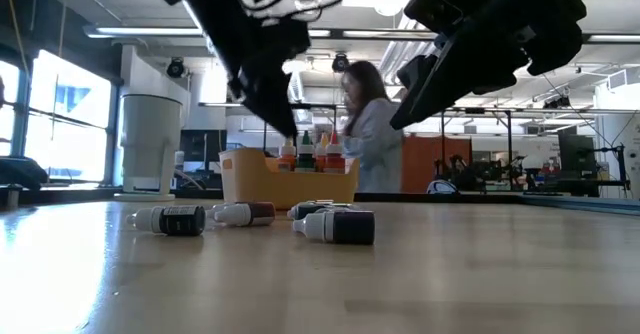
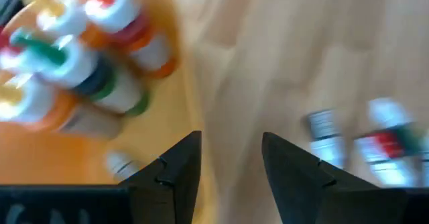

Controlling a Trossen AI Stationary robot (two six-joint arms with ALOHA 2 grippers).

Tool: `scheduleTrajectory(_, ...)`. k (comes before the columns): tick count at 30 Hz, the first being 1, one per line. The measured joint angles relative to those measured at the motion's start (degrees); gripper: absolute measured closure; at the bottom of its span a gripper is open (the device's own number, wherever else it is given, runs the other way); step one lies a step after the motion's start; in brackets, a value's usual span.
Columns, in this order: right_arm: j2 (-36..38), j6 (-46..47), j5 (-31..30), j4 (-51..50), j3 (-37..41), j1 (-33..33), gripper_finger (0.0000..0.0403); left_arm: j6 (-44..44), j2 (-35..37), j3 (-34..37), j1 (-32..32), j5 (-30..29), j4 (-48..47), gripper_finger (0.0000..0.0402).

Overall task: Pick & Place food coloring
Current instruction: Put the small dark green food coloring bottle into the yellow bin

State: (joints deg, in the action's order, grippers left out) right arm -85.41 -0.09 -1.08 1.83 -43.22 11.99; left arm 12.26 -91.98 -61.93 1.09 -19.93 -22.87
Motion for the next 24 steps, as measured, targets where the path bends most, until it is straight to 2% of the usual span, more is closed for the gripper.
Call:
scheduleTrajectory(8, -0.09, 0.65, -0.01, 4.08, 0.0, 0.2, 0.0206, 0.16, 0.11, -8.7, 6.59, 8.48, -5.82, 0.025)
scheduleTrajectory(15, -2.08, -0.09, -0.13, 5.68, -0.04, 0.98, 0.0206, 10.94, 0.11, -6.54, 14.91, 10.42, -10.06, 0.025)
scheduleTrajectory(20, -7.71, -3.09, -0.09, 10.76, -0.07, 0.26, 0.0205, 25.54, 0.11, -0.31, 22.26, 1.05, -9.0, 0.025)
scheduleTrajectory(24, -10.3, -6.11, -1.1, 11.98, -0.48, -1.15, 0.0205, 33.25, 0.11, 5.62, 26.19, -6.98, -1.3, 0.025)
